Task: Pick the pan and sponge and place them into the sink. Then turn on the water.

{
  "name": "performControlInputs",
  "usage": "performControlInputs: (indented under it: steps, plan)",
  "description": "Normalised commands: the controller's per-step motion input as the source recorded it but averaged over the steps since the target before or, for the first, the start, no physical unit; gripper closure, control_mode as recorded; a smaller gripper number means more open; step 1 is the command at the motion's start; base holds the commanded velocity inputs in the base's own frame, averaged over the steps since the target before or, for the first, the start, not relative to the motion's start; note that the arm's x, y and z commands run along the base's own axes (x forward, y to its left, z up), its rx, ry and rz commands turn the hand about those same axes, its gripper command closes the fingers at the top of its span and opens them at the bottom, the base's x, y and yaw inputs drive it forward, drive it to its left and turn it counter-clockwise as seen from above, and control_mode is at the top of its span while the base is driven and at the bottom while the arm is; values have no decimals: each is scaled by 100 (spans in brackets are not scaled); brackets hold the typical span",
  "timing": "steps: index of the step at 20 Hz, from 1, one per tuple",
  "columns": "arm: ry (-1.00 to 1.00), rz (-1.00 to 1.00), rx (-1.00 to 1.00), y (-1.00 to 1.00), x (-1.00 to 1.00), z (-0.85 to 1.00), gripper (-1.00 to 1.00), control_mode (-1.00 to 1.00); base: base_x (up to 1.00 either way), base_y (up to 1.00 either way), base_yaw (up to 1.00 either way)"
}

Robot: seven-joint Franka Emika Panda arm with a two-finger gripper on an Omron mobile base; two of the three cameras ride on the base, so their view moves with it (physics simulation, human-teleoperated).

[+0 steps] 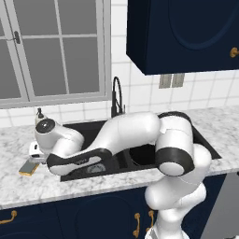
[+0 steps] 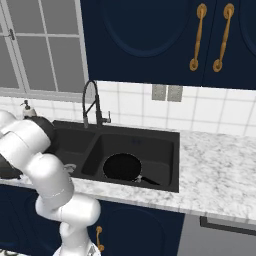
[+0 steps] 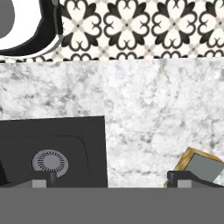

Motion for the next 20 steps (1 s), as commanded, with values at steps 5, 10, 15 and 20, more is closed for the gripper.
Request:
performControlInputs:
  steps: [5, 10, 15, 20]
  plan:
    - [0, 0, 1, 61, 39, -6, -100, -100, 0, 0, 0]
    - [0, -2, 0, 56, 33, -5, -100, -100, 0, 0, 0]
    - [6, -9, 0, 48, 23, -5, -100, -100, 0, 0, 0]
    - [12, -4, 0, 15, 28, -6, -100, -100, 0, 0, 0]
